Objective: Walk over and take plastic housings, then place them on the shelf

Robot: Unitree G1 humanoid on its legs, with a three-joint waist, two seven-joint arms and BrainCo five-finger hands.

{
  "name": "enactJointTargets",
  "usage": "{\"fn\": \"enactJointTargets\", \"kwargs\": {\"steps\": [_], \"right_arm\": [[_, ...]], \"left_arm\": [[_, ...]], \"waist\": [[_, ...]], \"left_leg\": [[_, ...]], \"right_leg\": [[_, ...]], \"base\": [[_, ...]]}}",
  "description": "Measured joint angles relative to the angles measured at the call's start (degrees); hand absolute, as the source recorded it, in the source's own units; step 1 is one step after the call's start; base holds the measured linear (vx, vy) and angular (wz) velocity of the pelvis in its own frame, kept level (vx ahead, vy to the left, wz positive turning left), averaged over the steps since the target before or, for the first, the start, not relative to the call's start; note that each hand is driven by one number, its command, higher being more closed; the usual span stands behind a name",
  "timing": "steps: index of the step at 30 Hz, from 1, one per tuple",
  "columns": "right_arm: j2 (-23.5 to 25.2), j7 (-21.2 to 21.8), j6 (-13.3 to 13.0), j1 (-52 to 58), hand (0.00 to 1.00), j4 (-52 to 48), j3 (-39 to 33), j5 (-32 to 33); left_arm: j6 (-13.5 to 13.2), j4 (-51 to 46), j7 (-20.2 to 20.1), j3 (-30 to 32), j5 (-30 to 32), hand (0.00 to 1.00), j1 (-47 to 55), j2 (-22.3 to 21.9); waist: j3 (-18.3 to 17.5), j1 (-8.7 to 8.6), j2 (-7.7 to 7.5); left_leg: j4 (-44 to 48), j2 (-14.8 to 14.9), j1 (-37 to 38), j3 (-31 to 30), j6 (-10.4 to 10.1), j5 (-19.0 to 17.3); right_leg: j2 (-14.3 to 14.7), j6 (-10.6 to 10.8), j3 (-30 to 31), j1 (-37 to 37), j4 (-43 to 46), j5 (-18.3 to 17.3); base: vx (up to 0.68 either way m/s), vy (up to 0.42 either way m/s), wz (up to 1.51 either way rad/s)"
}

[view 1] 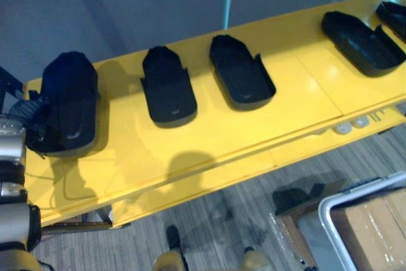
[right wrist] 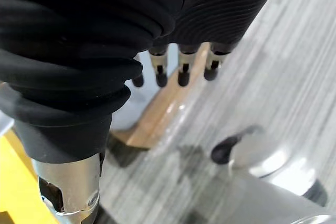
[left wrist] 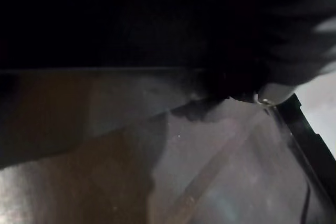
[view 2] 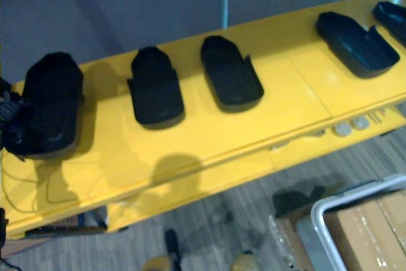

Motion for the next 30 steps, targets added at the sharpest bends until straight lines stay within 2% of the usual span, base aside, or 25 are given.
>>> {"fn": "enactJointTargets", "kwargs": {"steps": [4, 5, 6, 7, 14, 19, 26, 27, 30], "right_arm": [[0.0, 0.0, -0.1, -0.1, 0.00, -0.3, 0.4, 0.3], [0.0, 0.0, 0.0, -0.1, 0.00, -0.3, 0.8, 0.3], [-0.5, 0.0, 0.0, 0.3, 0.00, -1.9, 2.8, 0.3], [-0.5, 0.0, 0.0, 0.3, 0.00, -1.9, 2.7, 0.3], [-1.0, 0.0, -0.1, -0.6, 0.00, -1.8, 2.8, 0.3], [-3.6, 0.1, -0.2, -2.5, 0.00, -1.4, 3.0, 0.3], [-4.1, 0.4, -0.2, -3.4, 0.00, -1.4, 4.5, 0.3], [-4.1, 0.4, -0.2, -3.4, 0.00, -1.5, 5.1, 0.3], [-4.1, 0.4, -0.2, -3.6, 0.00, -1.8, 5.1, 0.3]], "left_arm": [[0.0, 2.6, 3.1, 0.1, 0.1, 1.00, -0.3, -1.7], [0.0, 3.0, 3.8, 0.3, 0.6, 1.00, -0.7, -2.4], [0.1, 3.9, 6.3, 2.6, 1.7, 1.00, -0.7, -4.1], [0.0, 4.0, 6.4, 2.8, 1.7, 1.00, -0.7, -4.1], [-0.6, 5.1, 8.3, 2.8, 2.2, 1.00, -0.7, -4.1], [-2.5, 5.5, 12.5, 2.8, 2.1, 1.00, -2.3, -4.0], [-2.8, 5.6, 12.4, 2.7, 2.1, 1.00, -7.4, -1.8], [-2.7, 5.6, 12.3, 2.7, 2.1, 0.00, -7.4, -1.8], [-2.7, 5.7, 12.0, 2.7, 2.0, 0.00, -7.4, -1.3]], "waist": [[0.8, -0.71, 0.47], [1.5, -0.76, 0.39], [3.5, -0.76, -0.55], [3.5, -0.69, -0.82], [3.5, -0.79, -0.96], [5.6, -0.87, -1.15], [8.7, -0.87, -1.47], [8.7, -0.84, -1.46], [8.8, -0.83, -1.32]], "left_leg": [[-0.1, 0.0, -1.1, 0.1, 0.4, 0.8], [-0.3, -0.1, -1.2, 0.1, 0.4, 1.0], [-0.3, -1.0, -2.7, 0.0, 0.5, 1.3], [-0.3, -1.2, -2.6, -0.1, 0.5, 1.3], [0.0, -1.2, -1.3, 0.2, 0.5, 1.3], [0.0, -1.0, -2.1, 1.7, 0.5, 1.3], [-0.3, -0.9, -4.0, 2.0, 0.5, 1.3], [-0.3, -0.9, -4.0, 2.1, 0.5, 1.3], [-0.3, -0.9, -4.1, 2.2, 0.5, 1.3]], "right_leg": [[-0.1, 0.1, 0.0, -1.2, -0.3, -0.1], [-0.3, 0.8, 0.0, -1.3, -0.3, -0.7], [-0.6, 1.8, 1.5, -1.8, -2.1, -2.0], [-0.7, 2.6, 1.4, -1.3, -2.3, -1.3], [-0.4, 1.6, 1.7, -0.2, -2.2, -0.4], [-0.5, 1.6, 3.1, -2.0, -1.9, -0.4], [-0.6, 1.5, 4.0, -4.4, -1.9, -0.6], [-0.6, 1.4, 4.2, -4.5, -2.0, -0.9], [-0.5, 1.5, 4.3, -4.6, -2.0, -1.0]], "base": [[-0.13, 0.031, -0.07], [-0.30, 0.091, -0.03], [-0.18, 0.071, 0.08], [-0.06, 0.044, 0.13], [0.10, -0.040, 0.02], [-0.02, 0.002, -0.13], [-0.07, 0.017, -0.07], [-0.03, -0.016, -0.04], [-0.01, -0.007, -0.01]]}}
